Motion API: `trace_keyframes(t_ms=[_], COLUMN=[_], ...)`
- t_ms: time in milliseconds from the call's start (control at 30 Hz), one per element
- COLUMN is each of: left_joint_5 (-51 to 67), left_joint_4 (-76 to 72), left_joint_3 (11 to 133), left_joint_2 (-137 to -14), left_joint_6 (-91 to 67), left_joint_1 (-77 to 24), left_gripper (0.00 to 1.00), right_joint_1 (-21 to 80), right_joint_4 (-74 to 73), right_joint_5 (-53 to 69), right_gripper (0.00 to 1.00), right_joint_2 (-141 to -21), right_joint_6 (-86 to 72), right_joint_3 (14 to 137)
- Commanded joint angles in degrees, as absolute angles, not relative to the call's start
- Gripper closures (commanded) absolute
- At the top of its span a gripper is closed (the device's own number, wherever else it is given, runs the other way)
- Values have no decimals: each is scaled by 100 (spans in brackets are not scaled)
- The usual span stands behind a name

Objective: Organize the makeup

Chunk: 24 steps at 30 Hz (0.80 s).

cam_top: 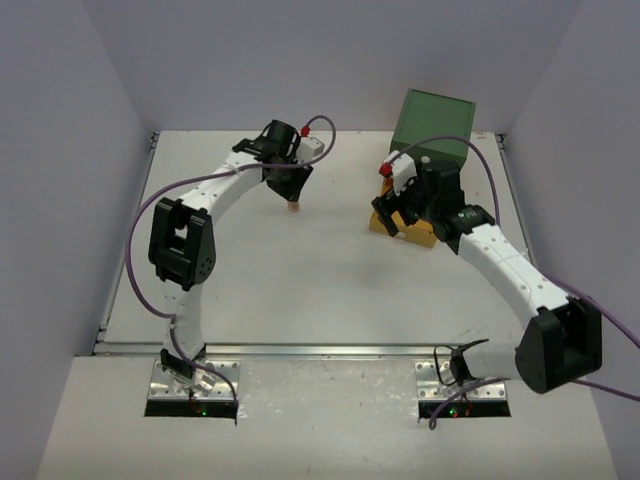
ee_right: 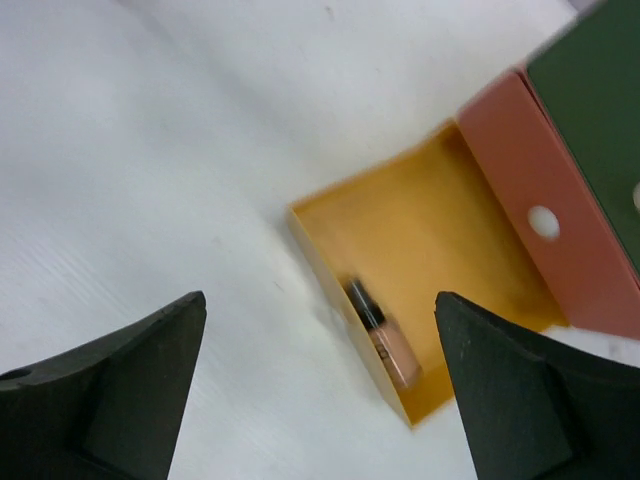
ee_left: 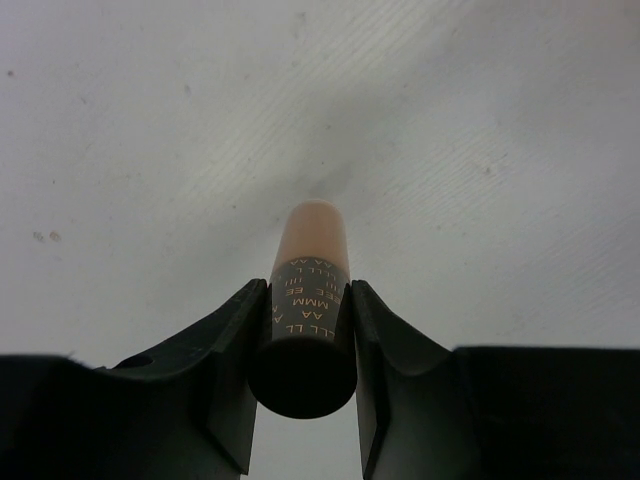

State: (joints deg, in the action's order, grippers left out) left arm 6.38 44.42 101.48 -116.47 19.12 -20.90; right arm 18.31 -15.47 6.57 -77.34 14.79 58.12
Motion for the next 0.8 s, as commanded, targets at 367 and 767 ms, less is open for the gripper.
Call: trace_keyframes(t_ms=[367,767], left_joint_5=[4443,4829], left_joint_4=[3727,3693], left_joint_3=[10403,10148], left_joint_2=[-9600,-9330], left_joint_6=[1156,1100], left_joint_1=[-1910,-1960], left_gripper=[100,100], right_joint_1=[2861,3250], right_joint_4=[344,801], right_joint_5=[2657,2118], right_gripper=[1,3], right_joint_2=[-7455,-8311], right_joint_6=[1794,1859], right_joint_3=[6042,6627])
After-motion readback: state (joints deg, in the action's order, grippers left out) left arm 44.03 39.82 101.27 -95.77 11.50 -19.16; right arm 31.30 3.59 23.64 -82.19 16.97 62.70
